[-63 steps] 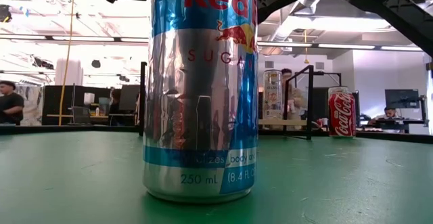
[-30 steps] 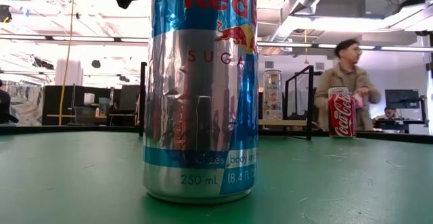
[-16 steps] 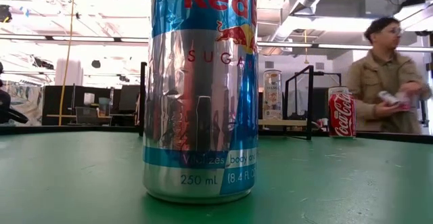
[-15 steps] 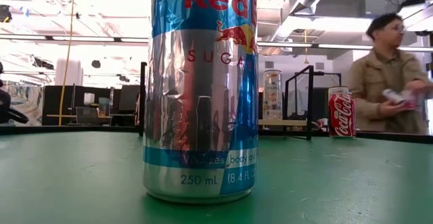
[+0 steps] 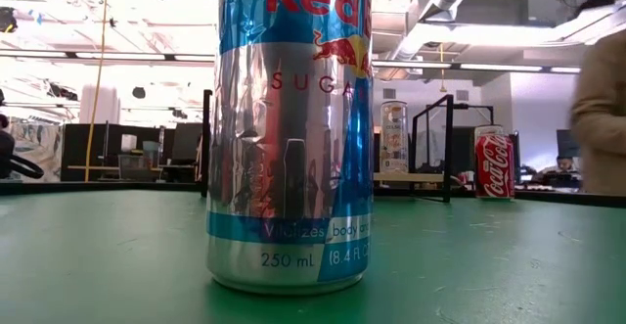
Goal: Place canned beverage on shelf
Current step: Put the right orange soda can on the shelf
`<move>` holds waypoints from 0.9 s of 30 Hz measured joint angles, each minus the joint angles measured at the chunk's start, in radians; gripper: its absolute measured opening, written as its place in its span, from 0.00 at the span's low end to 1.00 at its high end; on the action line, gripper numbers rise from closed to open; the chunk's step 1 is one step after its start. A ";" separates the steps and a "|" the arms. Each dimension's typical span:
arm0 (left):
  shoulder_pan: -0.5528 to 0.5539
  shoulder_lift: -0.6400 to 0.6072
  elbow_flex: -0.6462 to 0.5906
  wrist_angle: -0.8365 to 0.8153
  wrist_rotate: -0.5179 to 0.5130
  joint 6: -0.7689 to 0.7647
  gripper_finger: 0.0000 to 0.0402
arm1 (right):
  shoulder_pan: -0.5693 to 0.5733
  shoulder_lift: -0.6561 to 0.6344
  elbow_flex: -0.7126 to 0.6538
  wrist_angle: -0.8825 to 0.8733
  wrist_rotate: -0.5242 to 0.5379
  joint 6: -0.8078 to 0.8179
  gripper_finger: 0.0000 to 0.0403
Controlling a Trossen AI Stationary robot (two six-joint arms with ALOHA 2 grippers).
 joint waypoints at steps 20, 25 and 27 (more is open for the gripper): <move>0.000 0.070 0.000 0.001 0.008 -0.025 0.80 | -0.015 -0.013 -0.347 0.208 -0.090 -0.051 0.99; 0.000 0.081 0.000 -0.001 0.008 -0.023 0.80 | -0.029 -0.012 -0.414 0.252 -0.094 -0.077 0.99; 0.000 0.085 0.000 -0.012 0.008 -0.023 0.80 | -0.036 -0.012 -0.436 0.283 -0.097 -0.092 0.99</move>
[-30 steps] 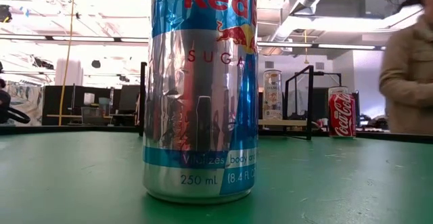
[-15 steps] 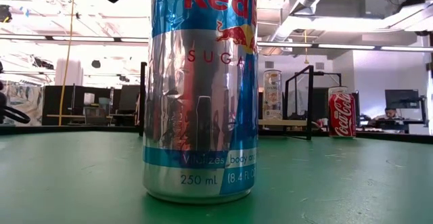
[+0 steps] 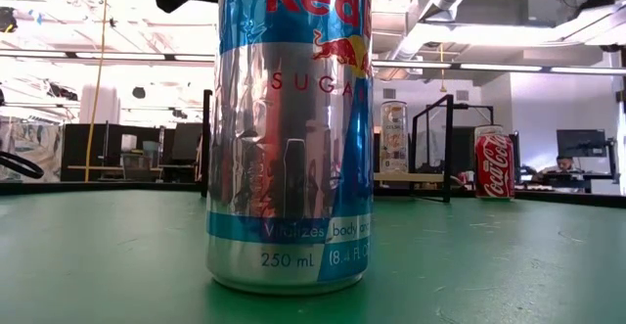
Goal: Place canned beverage on shelf
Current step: Put the right orange soda can on the shelf
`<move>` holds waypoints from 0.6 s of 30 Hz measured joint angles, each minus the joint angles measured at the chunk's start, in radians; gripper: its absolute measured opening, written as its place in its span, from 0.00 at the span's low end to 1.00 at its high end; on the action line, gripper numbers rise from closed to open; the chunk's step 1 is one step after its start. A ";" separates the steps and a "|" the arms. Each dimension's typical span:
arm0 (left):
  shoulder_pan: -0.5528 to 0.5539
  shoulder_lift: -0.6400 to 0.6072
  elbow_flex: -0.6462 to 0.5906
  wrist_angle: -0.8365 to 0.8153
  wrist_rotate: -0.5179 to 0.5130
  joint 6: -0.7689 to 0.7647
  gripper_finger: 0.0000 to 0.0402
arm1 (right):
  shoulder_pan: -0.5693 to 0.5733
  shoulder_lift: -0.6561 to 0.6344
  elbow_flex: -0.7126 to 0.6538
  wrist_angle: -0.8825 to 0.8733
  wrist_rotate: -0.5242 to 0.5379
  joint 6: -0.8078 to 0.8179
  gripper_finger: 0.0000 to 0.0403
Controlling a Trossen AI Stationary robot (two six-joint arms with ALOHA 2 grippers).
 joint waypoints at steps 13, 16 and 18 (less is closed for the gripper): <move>0.000 0.001 0.000 -0.013 -0.002 0.089 0.80 | -0.089 0.000 -0.006 0.036 -0.096 -0.130 0.77; 0.009 0.000 0.000 -0.013 -0.019 0.164 0.80 | -0.125 0.002 0.020 -0.010 -0.100 -0.167 0.76; 0.029 -0.004 0.000 -0.012 -0.024 0.202 0.80 | -0.163 0.002 0.051 -0.052 -0.098 -0.207 0.76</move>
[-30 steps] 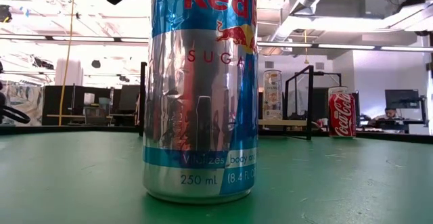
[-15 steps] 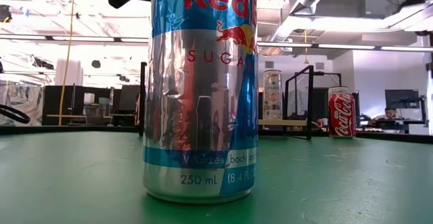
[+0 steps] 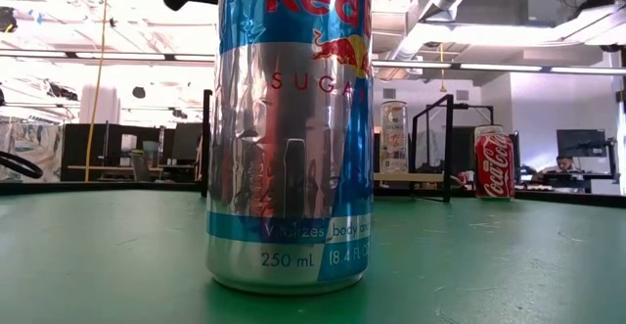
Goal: Place canned beverage on shelf
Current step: Put the right orange soda can on the shelf
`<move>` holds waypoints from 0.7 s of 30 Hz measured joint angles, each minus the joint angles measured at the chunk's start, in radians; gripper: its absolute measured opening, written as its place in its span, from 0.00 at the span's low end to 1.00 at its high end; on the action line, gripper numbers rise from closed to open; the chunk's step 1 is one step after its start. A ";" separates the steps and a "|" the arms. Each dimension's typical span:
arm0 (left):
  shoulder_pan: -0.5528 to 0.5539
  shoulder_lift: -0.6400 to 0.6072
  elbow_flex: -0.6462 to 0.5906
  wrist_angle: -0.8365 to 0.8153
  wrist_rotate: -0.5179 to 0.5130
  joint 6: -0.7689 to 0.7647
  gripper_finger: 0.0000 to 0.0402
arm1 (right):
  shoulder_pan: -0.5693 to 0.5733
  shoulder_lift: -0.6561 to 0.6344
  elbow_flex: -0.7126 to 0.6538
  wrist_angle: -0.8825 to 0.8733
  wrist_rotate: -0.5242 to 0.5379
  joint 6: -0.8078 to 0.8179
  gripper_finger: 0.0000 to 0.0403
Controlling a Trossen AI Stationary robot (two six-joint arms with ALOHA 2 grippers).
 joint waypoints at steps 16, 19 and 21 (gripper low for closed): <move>0.363 -0.012 -0.006 0.028 0.441 0.393 0.80 | -0.679 0.009 0.442 -0.220 0.145 -0.454 0.76; 0.445 -0.011 -0.044 0.116 0.556 0.393 0.80 | -0.804 0.057 0.511 -0.226 0.172 -0.539 0.76; 0.488 -0.011 -0.082 0.193 0.623 0.363 0.80 | -0.869 0.121 0.581 -0.209 0.190 -0.608 0.76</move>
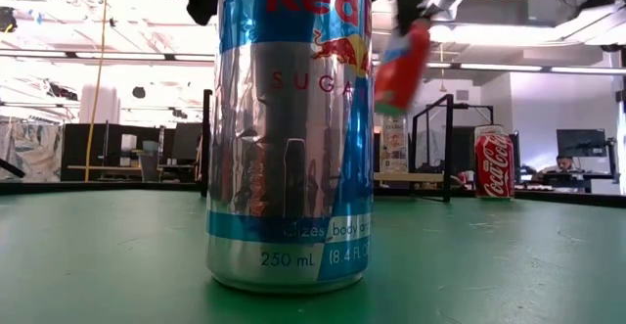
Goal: Place canned beverage on shelf
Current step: Put the right orange soda can on the shelf
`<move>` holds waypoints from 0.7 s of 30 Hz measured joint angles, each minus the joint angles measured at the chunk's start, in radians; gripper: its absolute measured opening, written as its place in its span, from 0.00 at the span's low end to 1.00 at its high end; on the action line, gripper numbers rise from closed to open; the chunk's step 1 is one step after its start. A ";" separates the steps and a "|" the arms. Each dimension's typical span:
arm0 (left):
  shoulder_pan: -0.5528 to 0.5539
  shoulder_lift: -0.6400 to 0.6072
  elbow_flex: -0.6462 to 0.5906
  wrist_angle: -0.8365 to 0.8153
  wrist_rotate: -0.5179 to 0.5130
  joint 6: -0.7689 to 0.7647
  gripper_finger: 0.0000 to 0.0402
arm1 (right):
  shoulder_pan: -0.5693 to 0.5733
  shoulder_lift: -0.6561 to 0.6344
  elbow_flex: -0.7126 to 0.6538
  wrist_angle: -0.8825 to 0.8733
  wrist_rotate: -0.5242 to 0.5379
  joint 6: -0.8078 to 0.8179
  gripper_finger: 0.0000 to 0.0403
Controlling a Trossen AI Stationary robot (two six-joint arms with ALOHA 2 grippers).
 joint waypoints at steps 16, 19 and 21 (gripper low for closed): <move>0.079 0.000 -0.096 0.105 -0.023 -0.183 0.80 | -0.198 0.379 0.327 -0.019 0.125 -0.396 0.76; 0.079 0.000 -0.096 0.128 -0.080 -0.224 0.80 | -0.196 0.372 0.331 -0.004 0.150 -0.452 0.76; 0.079 0.000 -0.096 0.139 -0.112 -0.249 0.80 | -0.195 0.369 0.331 -0.021 0.145 -0.452 0.76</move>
